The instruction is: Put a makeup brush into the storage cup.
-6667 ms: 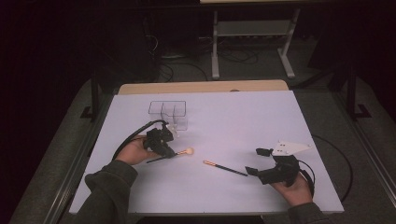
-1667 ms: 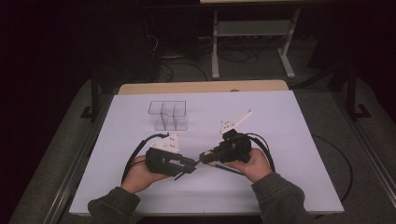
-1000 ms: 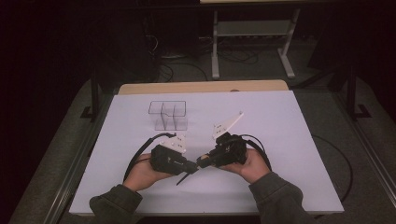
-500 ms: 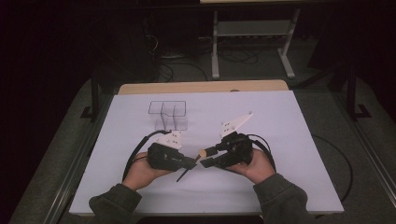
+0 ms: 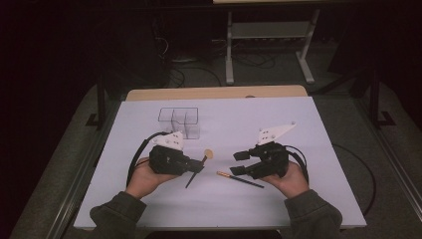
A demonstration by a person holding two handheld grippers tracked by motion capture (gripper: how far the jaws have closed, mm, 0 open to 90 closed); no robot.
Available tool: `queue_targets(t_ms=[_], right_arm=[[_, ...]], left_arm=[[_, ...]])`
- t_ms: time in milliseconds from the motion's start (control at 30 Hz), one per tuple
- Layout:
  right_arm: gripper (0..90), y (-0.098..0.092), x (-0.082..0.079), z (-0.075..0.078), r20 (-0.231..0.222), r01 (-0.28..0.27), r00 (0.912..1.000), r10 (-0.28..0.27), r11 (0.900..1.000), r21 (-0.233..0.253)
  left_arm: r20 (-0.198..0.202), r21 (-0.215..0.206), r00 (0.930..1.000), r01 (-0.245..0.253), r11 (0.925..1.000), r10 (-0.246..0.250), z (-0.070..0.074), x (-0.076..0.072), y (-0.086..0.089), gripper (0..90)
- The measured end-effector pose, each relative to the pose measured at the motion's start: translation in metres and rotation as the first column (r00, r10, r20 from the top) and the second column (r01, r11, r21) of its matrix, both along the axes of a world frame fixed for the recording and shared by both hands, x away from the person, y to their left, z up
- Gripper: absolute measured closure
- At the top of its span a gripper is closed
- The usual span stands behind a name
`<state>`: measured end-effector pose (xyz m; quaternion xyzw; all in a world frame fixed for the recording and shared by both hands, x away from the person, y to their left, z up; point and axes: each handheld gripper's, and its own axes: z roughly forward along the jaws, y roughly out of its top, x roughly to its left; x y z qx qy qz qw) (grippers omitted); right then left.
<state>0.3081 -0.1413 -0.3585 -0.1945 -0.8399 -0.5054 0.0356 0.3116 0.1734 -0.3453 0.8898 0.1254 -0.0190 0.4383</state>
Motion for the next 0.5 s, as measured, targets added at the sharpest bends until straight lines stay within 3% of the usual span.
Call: queue_targets(t_ms=[300, 500], right_arm=[[37.7, -0.024, -0.001, -0.005, 0.0, 0.065, 0.9979, -0.065, 0.998, 0.021], [34.7, -0.037, -0.002, -0.01, 0.015, 0.105, 0.9943, -0.106, 0.994, 0.033]], left_arm=[[0.016, -0.041, 0.9996, -0.021, 0.999, 0.022, 0.012, 0.007, 0.012, 83.7], [0.004, -0.068, 0.999, -0.045, 0.9967, 0.045, 0.017, 0.013, 0.016, 83.7]])
